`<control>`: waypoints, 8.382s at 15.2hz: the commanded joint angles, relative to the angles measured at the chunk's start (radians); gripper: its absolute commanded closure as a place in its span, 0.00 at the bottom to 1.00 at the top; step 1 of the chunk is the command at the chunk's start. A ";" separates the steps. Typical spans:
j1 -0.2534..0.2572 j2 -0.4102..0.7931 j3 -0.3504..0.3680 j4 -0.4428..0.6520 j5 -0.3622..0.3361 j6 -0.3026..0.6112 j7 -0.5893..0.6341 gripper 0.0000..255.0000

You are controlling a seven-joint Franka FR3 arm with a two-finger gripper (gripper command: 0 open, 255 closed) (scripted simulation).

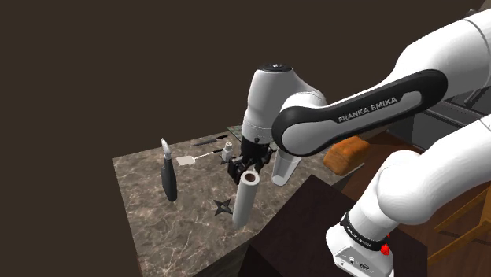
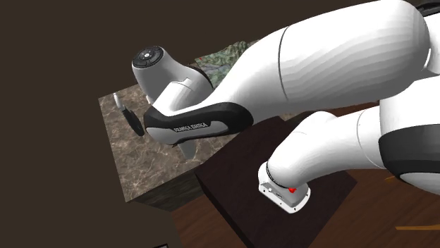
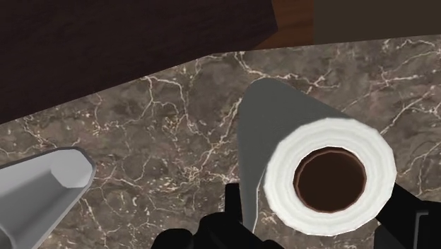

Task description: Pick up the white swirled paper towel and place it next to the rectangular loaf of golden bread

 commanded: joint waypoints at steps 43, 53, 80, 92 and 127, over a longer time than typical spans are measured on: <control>0.269 -0.079 0.332 -0.301 0.240 0.162 0.270 0.00; 0.269 -0.079 0.332 -0.301 0.240 0.162 0.270 1.00; -0.240 0.492 0.462 -0.012 -0.447 0.012 0.899 0.00; -0.250 0.438 0.484 -0.014 -0.382 -0.008 0.849 1.00; -0.090 -0.115 0.284 0.155 -0.011 -0.556 0.458 1.00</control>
